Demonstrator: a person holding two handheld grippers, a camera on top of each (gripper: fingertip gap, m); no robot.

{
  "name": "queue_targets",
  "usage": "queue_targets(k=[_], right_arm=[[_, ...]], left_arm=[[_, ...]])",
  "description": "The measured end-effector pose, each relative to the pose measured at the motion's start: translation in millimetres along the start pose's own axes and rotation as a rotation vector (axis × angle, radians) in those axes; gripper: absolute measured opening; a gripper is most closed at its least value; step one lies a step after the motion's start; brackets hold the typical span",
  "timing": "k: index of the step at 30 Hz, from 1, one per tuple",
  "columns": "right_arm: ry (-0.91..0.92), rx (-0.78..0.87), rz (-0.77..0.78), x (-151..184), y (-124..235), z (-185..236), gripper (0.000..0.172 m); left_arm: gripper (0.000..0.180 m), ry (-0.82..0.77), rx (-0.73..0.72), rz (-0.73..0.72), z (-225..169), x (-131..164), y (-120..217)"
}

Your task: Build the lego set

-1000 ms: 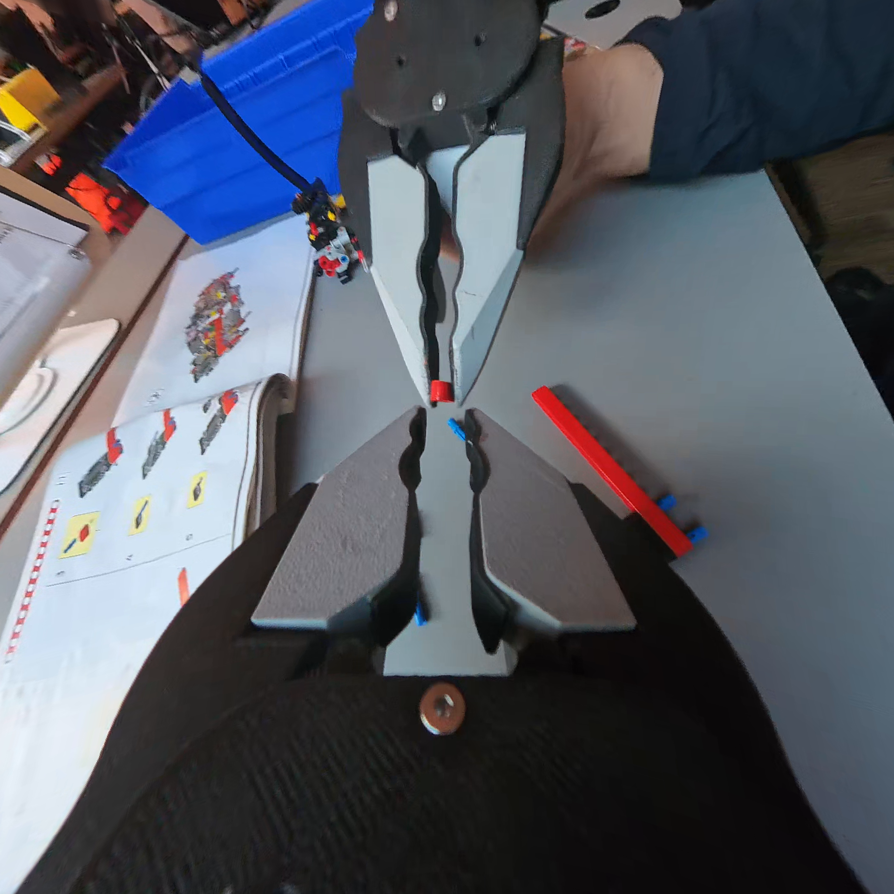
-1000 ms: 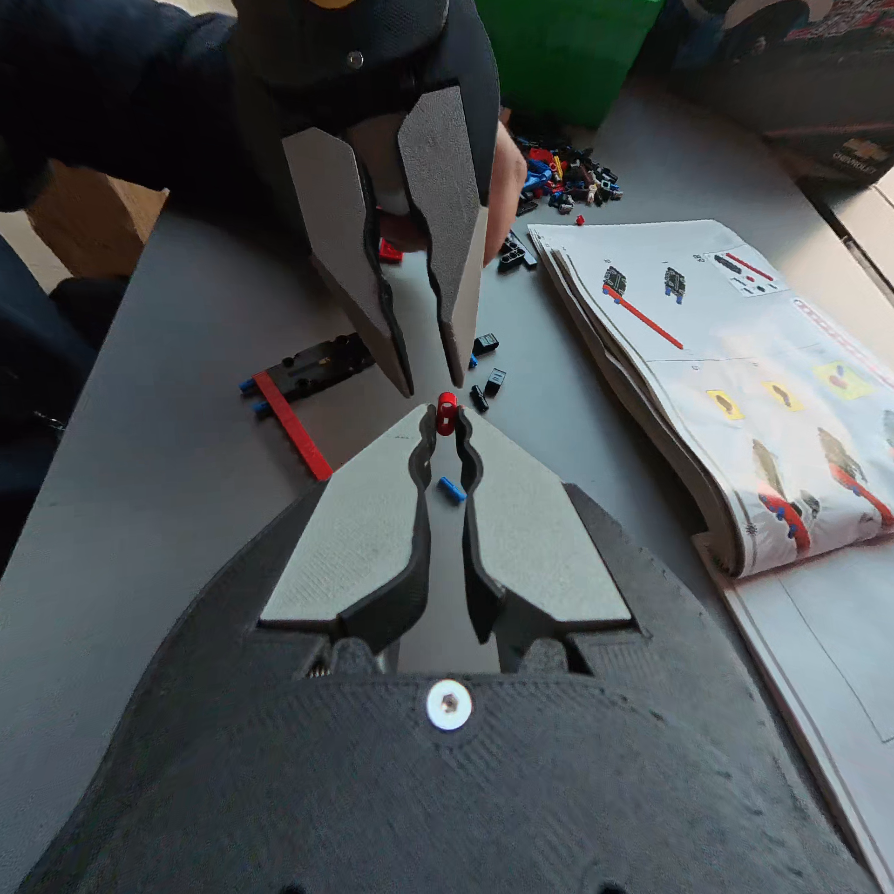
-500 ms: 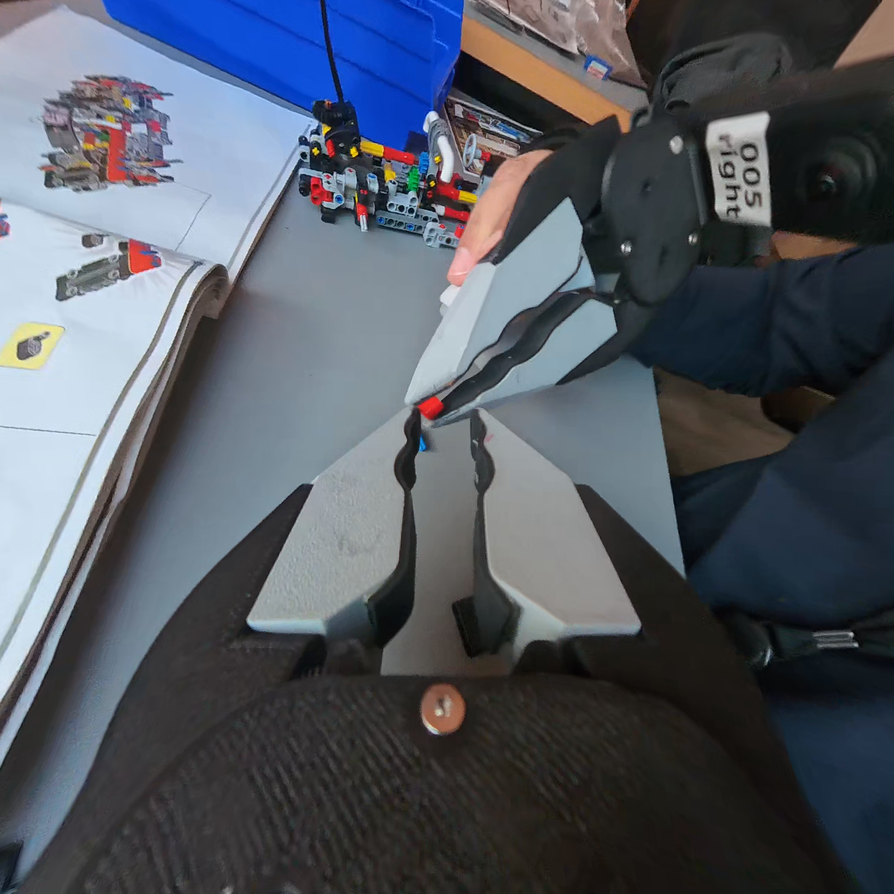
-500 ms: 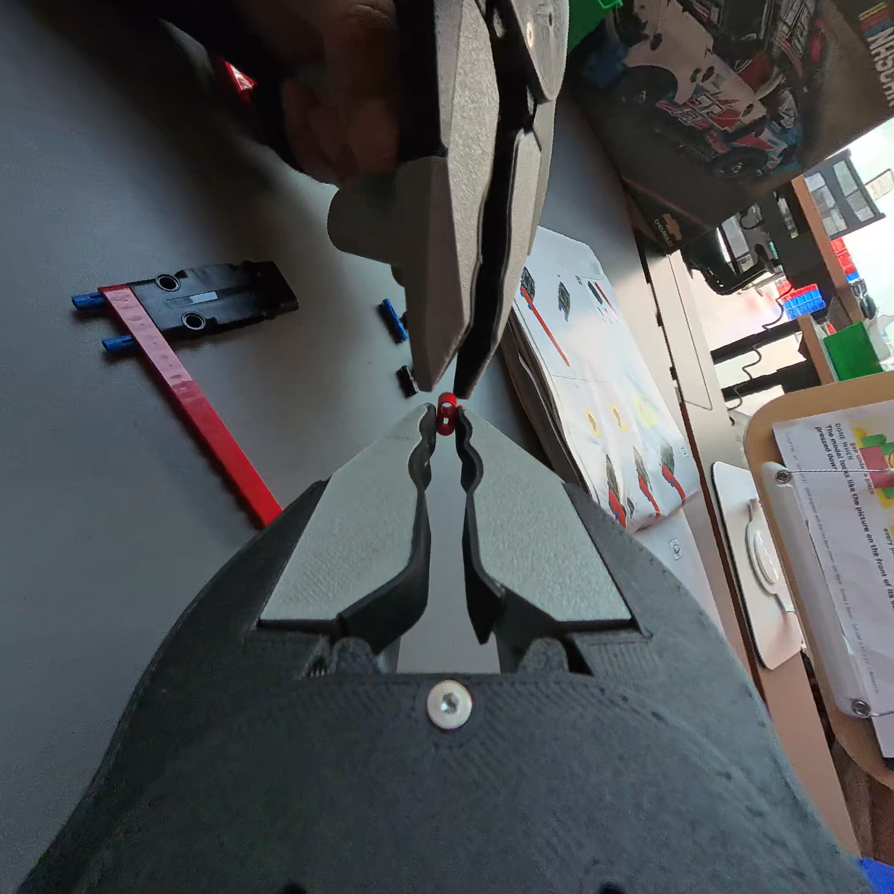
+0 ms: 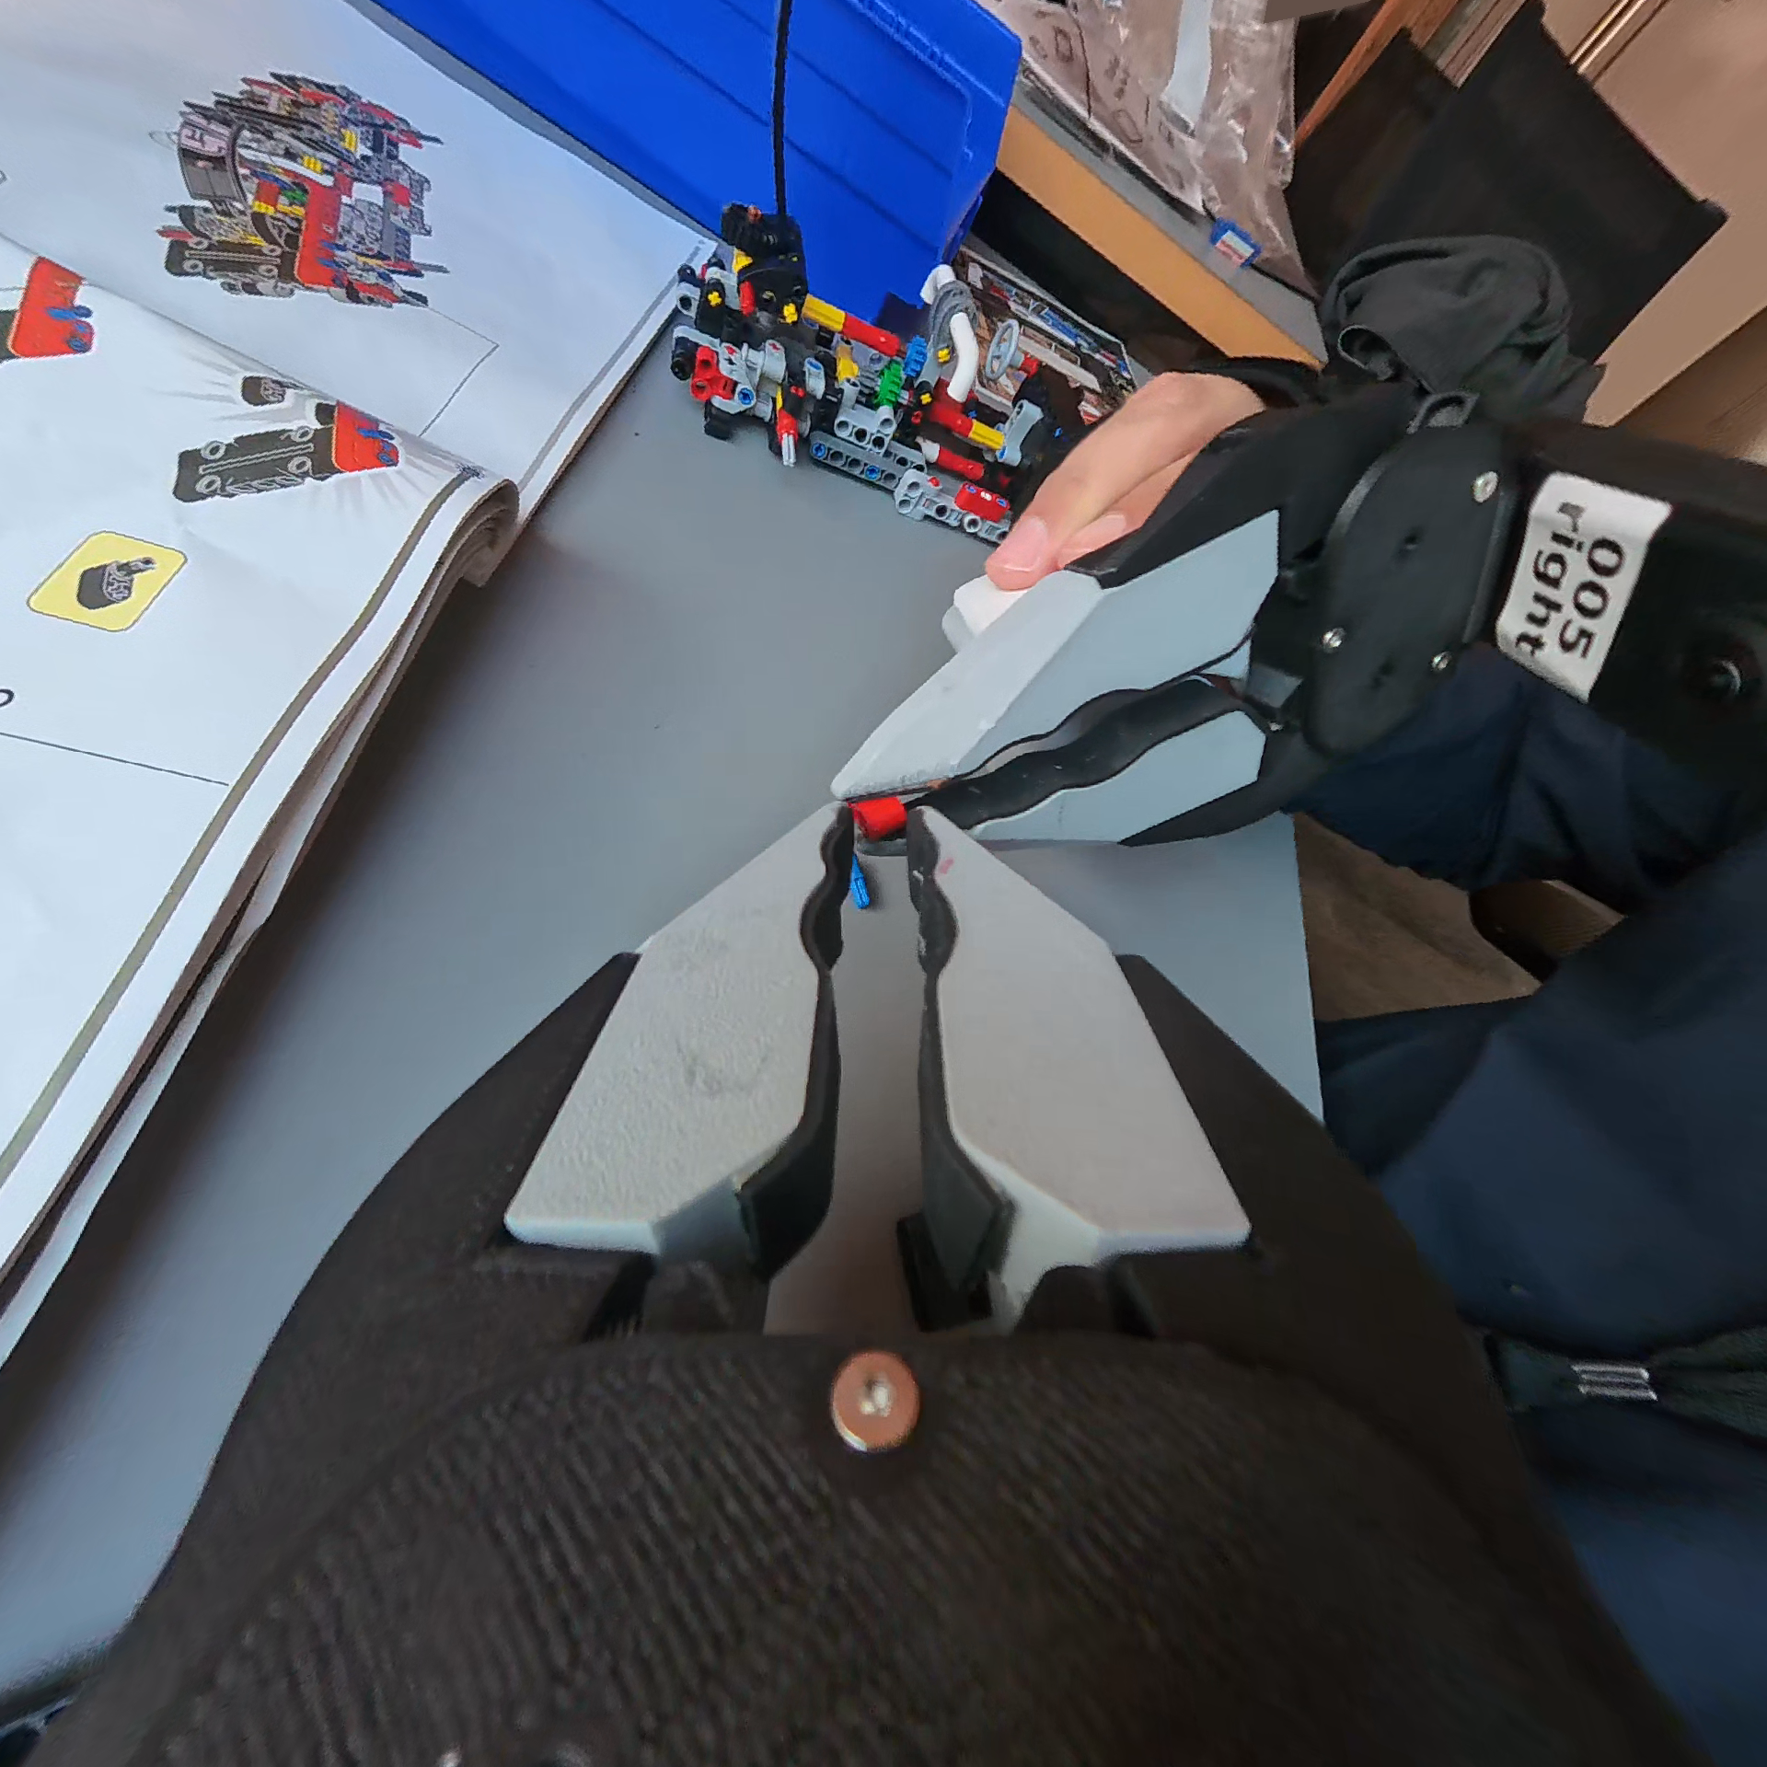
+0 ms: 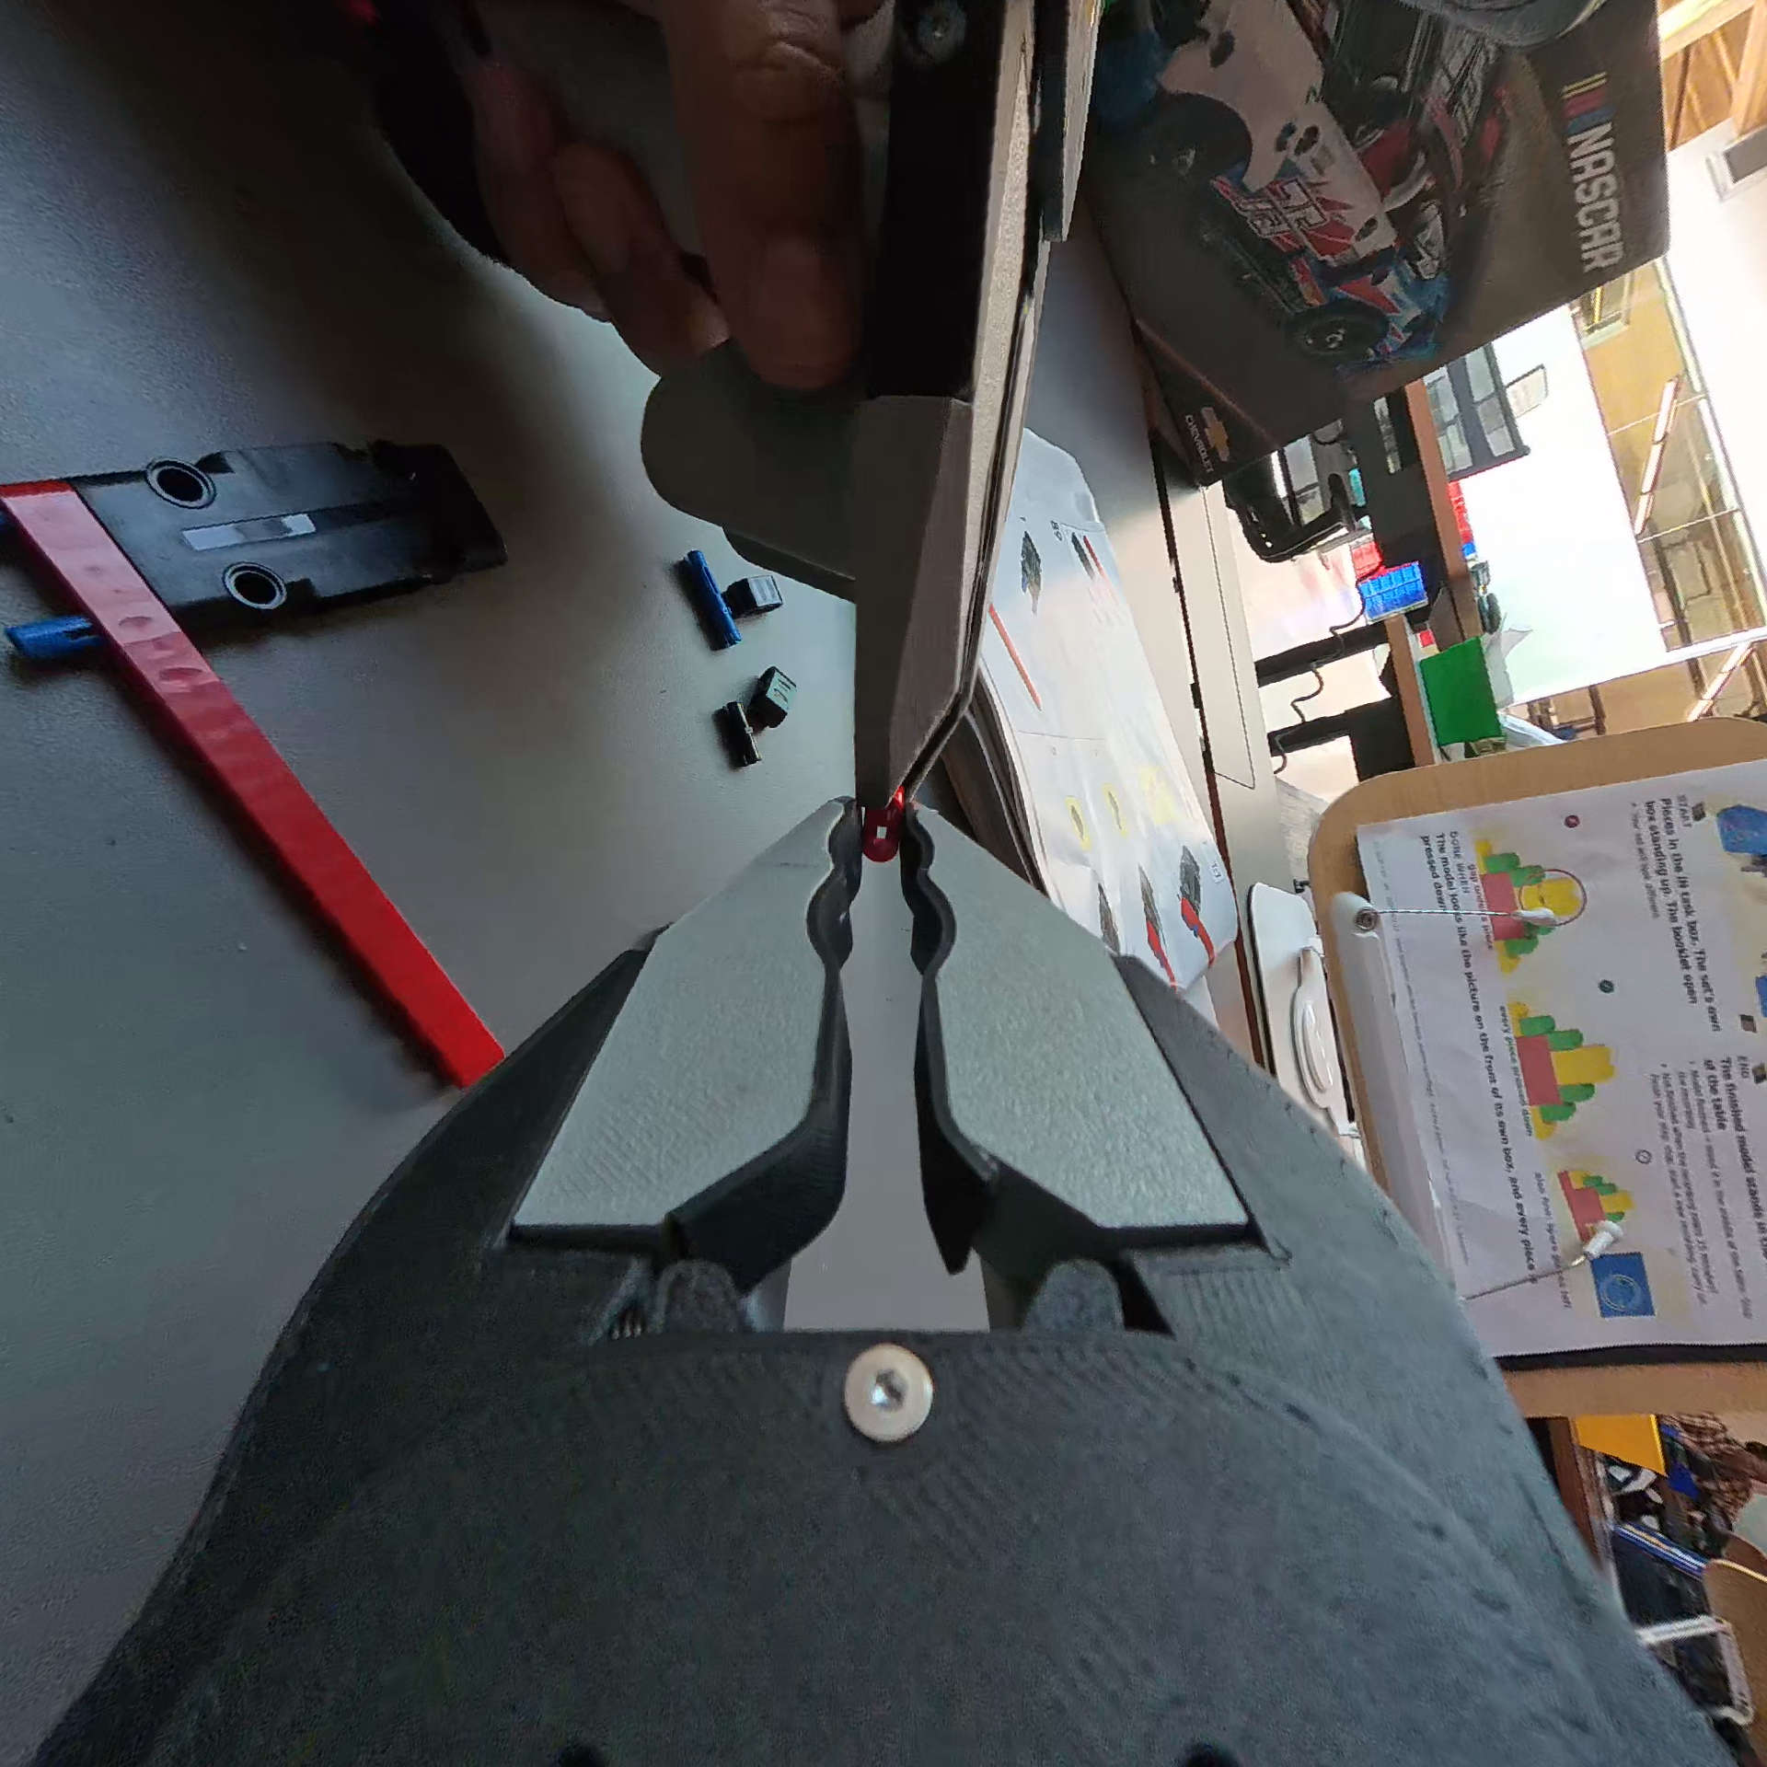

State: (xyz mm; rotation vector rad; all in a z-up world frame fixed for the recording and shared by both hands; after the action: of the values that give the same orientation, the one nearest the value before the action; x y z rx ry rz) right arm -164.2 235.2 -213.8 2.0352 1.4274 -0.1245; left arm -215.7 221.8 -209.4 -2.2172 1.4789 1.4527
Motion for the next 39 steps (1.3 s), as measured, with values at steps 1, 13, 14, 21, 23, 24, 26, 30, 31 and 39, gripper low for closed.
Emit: queue_targets(k=[1, 13, 14, 21, 23, 24, 26, 30, 31, 39], right_arm=[[0.008, 0.007, 0.004, 0, 0, 0, 0.005], [-0.001, 0.044, 0.018, 0, -2, -3, 0.005], [-0.019, 0.047, 0.007, 0, -1, -5, 0.006], [-0.110, 0.038, -0.060, 2, 4, -11, 0.006], [-0.133, 0.037, -0.083, 2, 7, -13, 0.004], [-0.141, 0.037, -0.094, 2, 8, -14, 0.004], [-0.155, 0.030, -0.117, 0, 10, -15, 0.004], [-0.154, 0.007, -0.116, 1, 9, -12, 0.008], [-0.152, 0.010, -0.116, 1, 9, -12, 0.006], [-0.125, 0.019, -0.117, 0, 10, -12, 0.004]], left_arm=[[0.009, 0.004, 0.001, -0.002, 1, 0, 0], [0.007, -0.005, 0.000, -0.025, 2, -2, 1], [0.006, -0.002, 0.007, -0.033, 2, -3, 2], [0.006, 0.080, 0.079, -0.079, 1, -9, 7], [0.006, 0.096, 0.088, -0.091, 1, -10, 9], [0.006, 0.098, 0.087, -0.093, 2, -11, 9], [0.006, 0.100, 0.089, -0.092, 2, -11, 10], [0.006, 0.113, 0.113, -0.092, 0, -10, 9], [0.006, 0.110, 0.115, -0.091, 0, -10, 9], [0.006, 0.099, 0.132, -0.083, -2, -9, 8]])
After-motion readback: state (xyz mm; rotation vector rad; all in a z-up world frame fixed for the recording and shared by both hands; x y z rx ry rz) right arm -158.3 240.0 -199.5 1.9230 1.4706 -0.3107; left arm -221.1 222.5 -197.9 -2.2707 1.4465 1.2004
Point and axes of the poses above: each gripper's, where its closed fingertips meet, y back along the fingers, x out of its underside, z = x × y across the jaws, the point moved 4 cm from there along y, back along the fingers, and after that the axes turned 7 degrees about y, right-handed, at the moved point
